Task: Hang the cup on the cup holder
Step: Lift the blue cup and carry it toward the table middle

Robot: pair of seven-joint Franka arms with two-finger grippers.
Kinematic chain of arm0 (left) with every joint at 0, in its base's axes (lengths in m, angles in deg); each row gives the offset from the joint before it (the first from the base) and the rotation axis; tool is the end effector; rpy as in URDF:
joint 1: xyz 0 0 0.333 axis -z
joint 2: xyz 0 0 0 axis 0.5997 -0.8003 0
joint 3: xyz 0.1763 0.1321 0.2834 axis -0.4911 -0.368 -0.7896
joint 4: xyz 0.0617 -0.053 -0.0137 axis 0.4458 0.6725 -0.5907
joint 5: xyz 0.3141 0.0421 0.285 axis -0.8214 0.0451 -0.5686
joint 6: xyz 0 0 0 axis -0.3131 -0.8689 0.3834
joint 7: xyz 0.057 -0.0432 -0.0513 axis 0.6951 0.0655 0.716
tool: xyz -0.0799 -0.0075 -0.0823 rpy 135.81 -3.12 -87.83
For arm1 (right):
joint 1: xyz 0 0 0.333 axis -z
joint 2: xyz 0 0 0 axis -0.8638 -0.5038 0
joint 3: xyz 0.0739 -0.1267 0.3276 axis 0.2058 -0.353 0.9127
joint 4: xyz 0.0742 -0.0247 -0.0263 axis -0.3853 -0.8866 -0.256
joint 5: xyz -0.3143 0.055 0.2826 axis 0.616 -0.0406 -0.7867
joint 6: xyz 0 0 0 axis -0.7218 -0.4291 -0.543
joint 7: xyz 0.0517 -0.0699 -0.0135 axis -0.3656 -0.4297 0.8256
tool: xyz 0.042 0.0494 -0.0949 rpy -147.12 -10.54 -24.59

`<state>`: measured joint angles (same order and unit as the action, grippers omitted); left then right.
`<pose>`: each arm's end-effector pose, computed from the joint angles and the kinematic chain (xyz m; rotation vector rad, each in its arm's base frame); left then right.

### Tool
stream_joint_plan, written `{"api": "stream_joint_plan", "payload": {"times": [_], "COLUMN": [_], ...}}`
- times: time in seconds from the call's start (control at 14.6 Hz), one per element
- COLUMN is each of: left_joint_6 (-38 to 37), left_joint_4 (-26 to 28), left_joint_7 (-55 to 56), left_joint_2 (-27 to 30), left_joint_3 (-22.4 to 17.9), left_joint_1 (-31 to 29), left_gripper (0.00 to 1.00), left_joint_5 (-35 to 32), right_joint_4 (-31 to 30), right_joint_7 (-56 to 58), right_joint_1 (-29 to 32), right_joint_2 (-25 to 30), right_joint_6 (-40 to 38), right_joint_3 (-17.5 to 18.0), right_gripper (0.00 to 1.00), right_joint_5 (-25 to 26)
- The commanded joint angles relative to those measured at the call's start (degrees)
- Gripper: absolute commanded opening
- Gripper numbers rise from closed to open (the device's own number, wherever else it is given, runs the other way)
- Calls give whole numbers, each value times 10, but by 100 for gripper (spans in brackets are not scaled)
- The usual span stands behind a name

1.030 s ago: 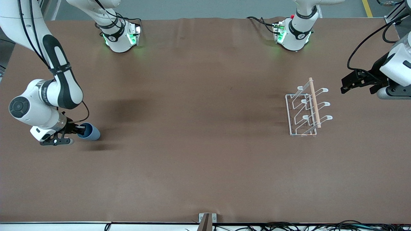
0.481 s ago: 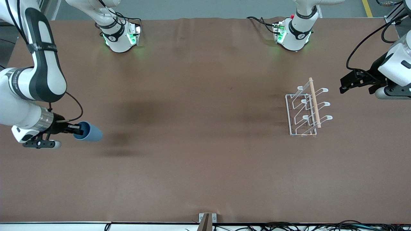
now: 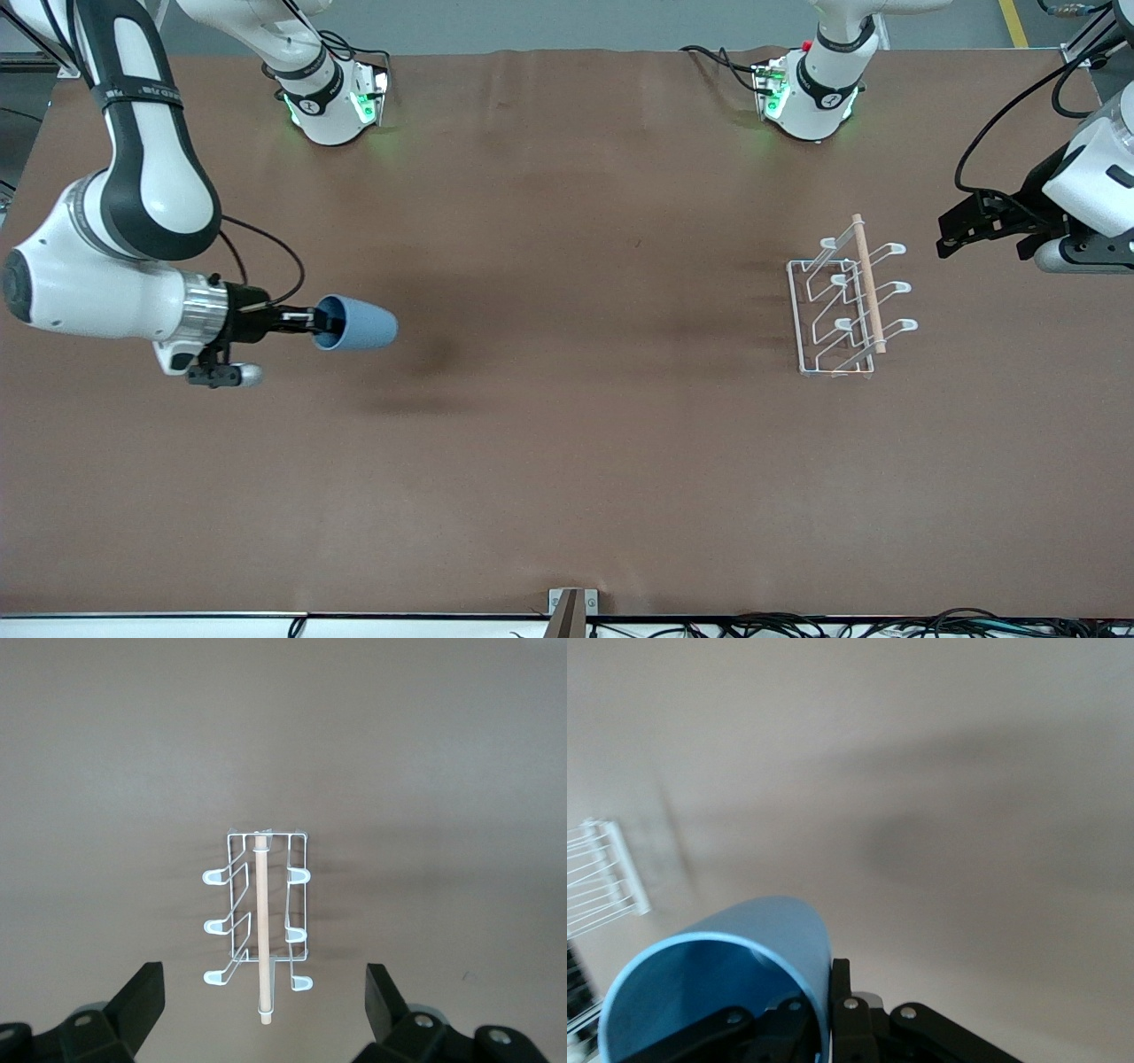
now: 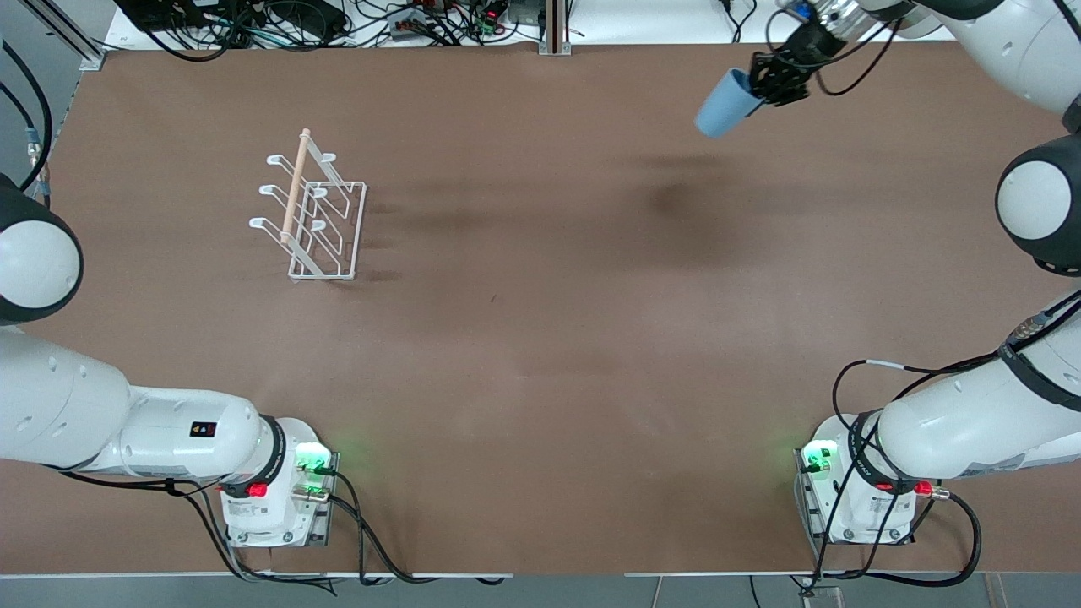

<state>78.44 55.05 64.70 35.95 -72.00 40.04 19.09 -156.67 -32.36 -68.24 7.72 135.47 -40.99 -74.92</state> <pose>0.6000 -0.0591 0.6563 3.1214 -0.0526 0.0249 0.6444 0.1280 0.4119 -2.5235 0.1253 0.3291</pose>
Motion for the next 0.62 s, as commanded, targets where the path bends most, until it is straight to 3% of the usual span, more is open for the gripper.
{"api": "stream_joint_plan", "payload": {"times": [0.0,0.34,0.55], "left_joint_6": [1,0,0], "left_joint_4": [-6,-6,-6], "left_joint_7": [-14,-28,-125], "left_joint_2": [3,3,4], "left_joint_3": [1,2,4], "left_joint_1": [-2,3,2], "left_gripper": [100,100,100], "left_joint_5": [-6,-5,-3], "right_joint_4": [-15,-38,-42], "right_joint_7": [-1,0,3], "right_joint_1": [-29,-87,-134], "right_joint_2": [7,4,-13], "right_joint_6": [-23,-26,-25], "right_joint_3": [0,0,0], "right_gripper": [0,0,0], "right_joint_5": [-78,-235,-323]}}
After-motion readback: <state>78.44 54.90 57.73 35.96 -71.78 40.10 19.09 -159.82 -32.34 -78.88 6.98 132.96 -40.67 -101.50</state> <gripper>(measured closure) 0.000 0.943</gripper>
